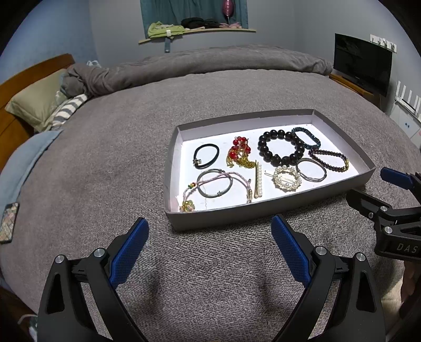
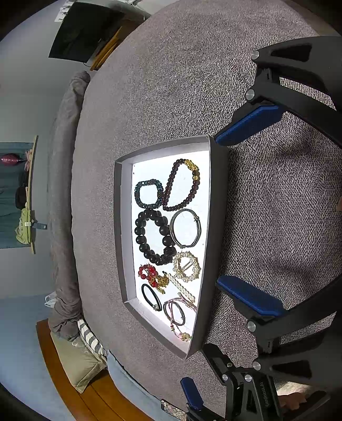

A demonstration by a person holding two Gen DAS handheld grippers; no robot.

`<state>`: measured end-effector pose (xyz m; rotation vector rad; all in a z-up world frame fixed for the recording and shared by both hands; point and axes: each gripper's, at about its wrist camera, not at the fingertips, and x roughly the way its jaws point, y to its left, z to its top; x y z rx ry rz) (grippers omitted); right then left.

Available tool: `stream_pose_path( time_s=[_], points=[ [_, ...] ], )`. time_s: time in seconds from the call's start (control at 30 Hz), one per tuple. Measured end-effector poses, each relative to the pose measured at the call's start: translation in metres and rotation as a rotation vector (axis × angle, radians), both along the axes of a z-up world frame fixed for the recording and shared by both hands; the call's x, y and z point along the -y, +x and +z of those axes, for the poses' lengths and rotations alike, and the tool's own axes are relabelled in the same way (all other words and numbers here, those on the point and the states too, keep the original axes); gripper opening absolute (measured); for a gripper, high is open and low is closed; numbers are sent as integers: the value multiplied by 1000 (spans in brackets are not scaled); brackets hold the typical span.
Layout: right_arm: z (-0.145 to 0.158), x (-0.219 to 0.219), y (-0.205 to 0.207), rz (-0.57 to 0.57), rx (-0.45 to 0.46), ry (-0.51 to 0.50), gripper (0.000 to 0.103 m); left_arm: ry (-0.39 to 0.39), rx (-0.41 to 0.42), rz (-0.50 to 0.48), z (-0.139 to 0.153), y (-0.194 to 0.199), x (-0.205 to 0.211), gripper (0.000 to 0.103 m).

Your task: Organize jewelry

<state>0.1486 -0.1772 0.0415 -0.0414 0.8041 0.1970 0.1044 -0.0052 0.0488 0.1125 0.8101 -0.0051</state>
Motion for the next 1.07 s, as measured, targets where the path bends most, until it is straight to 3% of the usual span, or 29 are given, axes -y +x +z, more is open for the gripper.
stream_pose_path(
  time_s=[1.07],
  points=[
    [-3, 3, -1, 5, -6, -6, 98, -7, -13, -27, -5, 0, 1, 96]
  ],
)
